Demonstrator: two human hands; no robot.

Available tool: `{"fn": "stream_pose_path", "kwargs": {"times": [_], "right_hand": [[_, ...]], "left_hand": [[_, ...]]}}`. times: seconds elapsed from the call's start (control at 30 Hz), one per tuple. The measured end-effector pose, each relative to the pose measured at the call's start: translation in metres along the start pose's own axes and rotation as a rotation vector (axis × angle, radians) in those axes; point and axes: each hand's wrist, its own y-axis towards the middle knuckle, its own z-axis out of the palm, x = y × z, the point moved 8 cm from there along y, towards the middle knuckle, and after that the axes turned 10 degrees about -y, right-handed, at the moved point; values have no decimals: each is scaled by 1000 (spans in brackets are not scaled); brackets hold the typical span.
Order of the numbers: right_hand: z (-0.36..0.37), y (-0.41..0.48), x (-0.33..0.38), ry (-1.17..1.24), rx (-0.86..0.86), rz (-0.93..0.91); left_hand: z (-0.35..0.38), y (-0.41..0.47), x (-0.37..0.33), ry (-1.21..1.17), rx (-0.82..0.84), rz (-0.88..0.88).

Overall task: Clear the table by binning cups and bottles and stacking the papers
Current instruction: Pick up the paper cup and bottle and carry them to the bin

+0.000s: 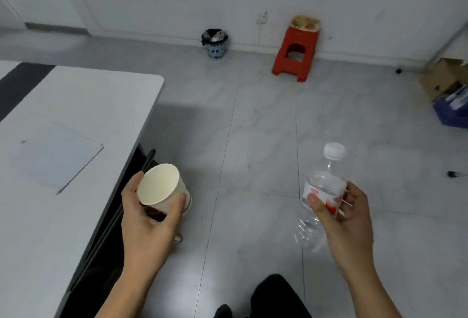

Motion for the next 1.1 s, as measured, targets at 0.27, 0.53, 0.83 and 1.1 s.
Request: {"fn": "stream_pose_path", "kwargs": {"times": [0.27, 0.53, 0.83, 1.1], "right_hand": [[50, 223, -20, 72, -40, 73], [152, 465, 93, 34, 166, -34], [336, 680, 146, -27, 275, -49], [429, 862, 229, -75, 206, -62]], "left_hand": [[183, 186, 15, 32, 58, 36], [267, 360, -31, -14, -153, 41], [334, 582, 13, -73, -317, -28], [430, 826, -31, -17, -182, 8]]}}
